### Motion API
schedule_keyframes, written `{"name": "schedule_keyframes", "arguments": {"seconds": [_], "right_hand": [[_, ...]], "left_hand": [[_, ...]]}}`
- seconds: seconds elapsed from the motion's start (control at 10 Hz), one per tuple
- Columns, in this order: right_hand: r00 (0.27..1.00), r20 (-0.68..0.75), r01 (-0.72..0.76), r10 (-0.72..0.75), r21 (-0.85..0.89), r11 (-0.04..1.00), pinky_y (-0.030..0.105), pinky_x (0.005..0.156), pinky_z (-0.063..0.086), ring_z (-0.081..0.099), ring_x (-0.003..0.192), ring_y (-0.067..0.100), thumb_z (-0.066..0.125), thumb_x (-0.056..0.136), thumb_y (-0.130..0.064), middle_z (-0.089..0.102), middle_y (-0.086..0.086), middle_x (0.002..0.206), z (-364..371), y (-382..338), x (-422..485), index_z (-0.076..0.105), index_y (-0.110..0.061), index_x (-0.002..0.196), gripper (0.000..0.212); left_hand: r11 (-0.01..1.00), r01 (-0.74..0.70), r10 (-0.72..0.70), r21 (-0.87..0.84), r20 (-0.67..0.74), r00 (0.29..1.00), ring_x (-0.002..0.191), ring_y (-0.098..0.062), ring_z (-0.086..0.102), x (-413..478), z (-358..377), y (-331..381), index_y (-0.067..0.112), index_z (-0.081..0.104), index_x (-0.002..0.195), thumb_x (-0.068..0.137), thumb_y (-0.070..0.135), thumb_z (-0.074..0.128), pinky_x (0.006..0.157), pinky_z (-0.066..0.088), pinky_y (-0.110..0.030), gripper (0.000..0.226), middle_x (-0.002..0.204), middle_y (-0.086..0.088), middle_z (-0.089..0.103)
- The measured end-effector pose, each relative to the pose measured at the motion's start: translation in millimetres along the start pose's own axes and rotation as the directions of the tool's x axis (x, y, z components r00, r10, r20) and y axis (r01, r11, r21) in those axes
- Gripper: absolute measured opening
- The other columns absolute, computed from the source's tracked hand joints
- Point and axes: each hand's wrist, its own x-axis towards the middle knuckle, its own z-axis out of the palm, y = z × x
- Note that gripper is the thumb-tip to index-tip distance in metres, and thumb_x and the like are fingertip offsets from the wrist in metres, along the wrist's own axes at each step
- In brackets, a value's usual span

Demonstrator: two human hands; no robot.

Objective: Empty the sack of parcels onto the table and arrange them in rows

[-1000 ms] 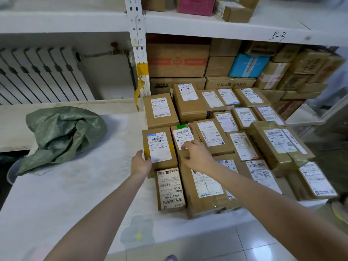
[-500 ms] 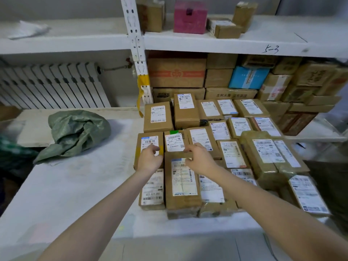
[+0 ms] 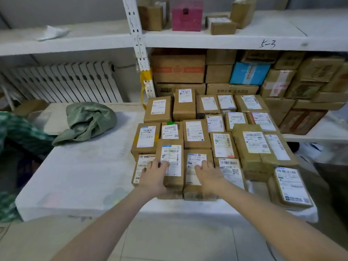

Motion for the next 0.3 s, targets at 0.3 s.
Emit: {"name": "schedule_keyframes", "arguments": {"seconds": [0.3], "right_hand": [[0.994, -0.106, -0.008, 0.026, 0.166, 0.986, 0.038, 0.096, 0.041, 0.040, 0.122, 0.023, 0.071, 0.075, -0.020, 0.039, 0.005, 0.131, 7.3, 4.0, -7.9, 0.044, -0.017, 0.127, 0.059]], "left_hand": [[0.987, -0.014, 0.011, -0.161, -0.022, 1.000, 0.134, -0.029, 0.027, 1.3, -4.8, -5.2, 0.028, 0.029, 0.143, 0.072, 0.028, 0.076, 0.111, 0.034, -0.045, 0.085, 0.143, -0.004, 0.029]]}}
